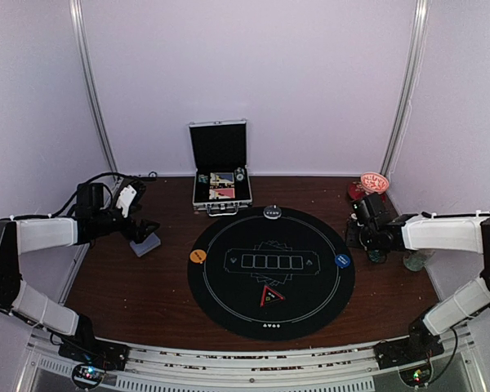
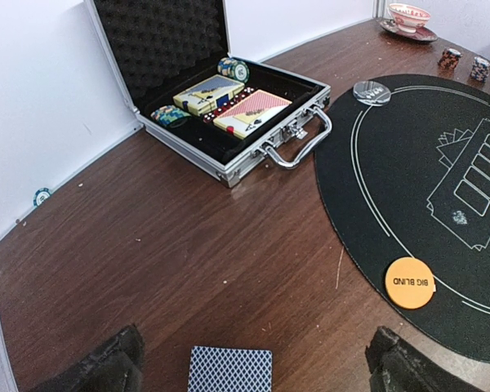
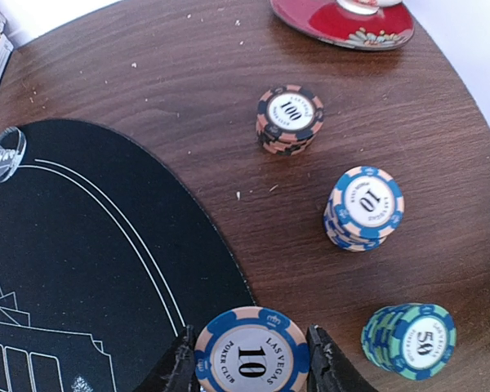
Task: Distribute texas hold em gaming equipment
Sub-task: Place the poker chips pile in the small blind area, then pick up the pile of poker chips from the pile of poker chips, then place the poker chips pile in the big blind area.
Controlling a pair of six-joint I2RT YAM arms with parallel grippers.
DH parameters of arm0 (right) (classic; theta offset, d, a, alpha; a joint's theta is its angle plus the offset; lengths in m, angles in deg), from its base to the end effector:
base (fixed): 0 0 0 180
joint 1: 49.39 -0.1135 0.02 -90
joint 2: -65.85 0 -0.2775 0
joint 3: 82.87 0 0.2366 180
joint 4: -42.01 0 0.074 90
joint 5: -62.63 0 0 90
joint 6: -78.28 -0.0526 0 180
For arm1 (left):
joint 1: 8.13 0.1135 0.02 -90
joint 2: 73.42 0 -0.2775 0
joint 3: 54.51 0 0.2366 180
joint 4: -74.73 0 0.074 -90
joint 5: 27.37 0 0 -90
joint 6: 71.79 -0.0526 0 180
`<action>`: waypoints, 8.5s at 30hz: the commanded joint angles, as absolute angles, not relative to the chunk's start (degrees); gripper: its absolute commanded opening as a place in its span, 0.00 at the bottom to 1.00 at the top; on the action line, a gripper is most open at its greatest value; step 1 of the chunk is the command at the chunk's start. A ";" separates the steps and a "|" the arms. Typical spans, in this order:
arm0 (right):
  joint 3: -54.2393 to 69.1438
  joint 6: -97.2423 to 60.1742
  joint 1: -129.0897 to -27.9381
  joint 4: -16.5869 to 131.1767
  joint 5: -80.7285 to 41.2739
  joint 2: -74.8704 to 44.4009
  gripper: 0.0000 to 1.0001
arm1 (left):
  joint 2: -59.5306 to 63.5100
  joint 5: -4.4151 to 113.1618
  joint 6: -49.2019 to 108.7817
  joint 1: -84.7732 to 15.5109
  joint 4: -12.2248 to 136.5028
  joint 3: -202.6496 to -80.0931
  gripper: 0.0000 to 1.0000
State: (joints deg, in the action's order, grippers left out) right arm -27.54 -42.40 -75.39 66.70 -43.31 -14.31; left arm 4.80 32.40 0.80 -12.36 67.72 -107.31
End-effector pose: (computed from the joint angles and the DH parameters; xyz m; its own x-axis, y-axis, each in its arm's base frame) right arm 0.2474 0.1046 0.1928 -0.7213 0.1941 -0.6649 0.1241 0.9806 0.1516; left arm 0.2751 -0.0469 0.2195 -0.3644 0.2862 -0.8862 0.6252 0.7804 -0.0051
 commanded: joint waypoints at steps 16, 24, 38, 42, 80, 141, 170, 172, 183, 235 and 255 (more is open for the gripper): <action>-35.00 -45.98 -82.94 65.73 -40.25 -10.77 0.41 | 5.42 32.17 1.20 -12.15 70.76 -106.91 0.98; -40.73 -49.16 -87.01 67.57 -41.76 -4.69 0.41 | 4.69 32.44 1.21 -12.16 70.76 -106.73 0.98; -43.10 -49.78 -87.62 64.08 -41.44 -8.46 0.43 | 4.96 32.48 1.20 -12.10 70.85 -106.73 0.98; -42.23 -49.45 -87.62 63.31 -41.62 -10.62 0.44 | 4.98 32.58 1.16 -12.11 70.85 -106.77 0.98; -33.26 -48.37 -87.52 76.01 -52.12 2.20 0.83 | 4.83 32.61 1.26 -12.10 70.81 -106.74 0.98; -17.23 -43.20 -62.40 63.82 -46.49 -31.56 0.61 | 5.51 31.74 1.23 -12.14 70.98 -106.82 0.98; -17.01 -43.20 -62.39 64.13 -47.11 -32.17 0.45 | 5.50 31.73 1.26 -12.17 71.02 -106.82 0.98; -17.13 -43.19 -62.39 64.10 -47.35 -31.85 0.44 | 5.55 31.75 1.25 -12.16 71.02 -106.82 0.98; -17.85 -43.54 -62.56 64.02 -48.35 -29.26 0.39 | 5.51 31.93 1.37 -12.14 71.04 -106.82 0.98; 6.20 -32.05 -107.68 63.82 -49.87 -36.08 0.39 | 5.29 35.40 2.59 -12.17 72.69 -106.56 0.98; 17.44 -28.90 -114.31 62.41 -44.81 -50.23 0.40 | 5.07 35.61 2.68 -12.11 72.96 -106.38 0.98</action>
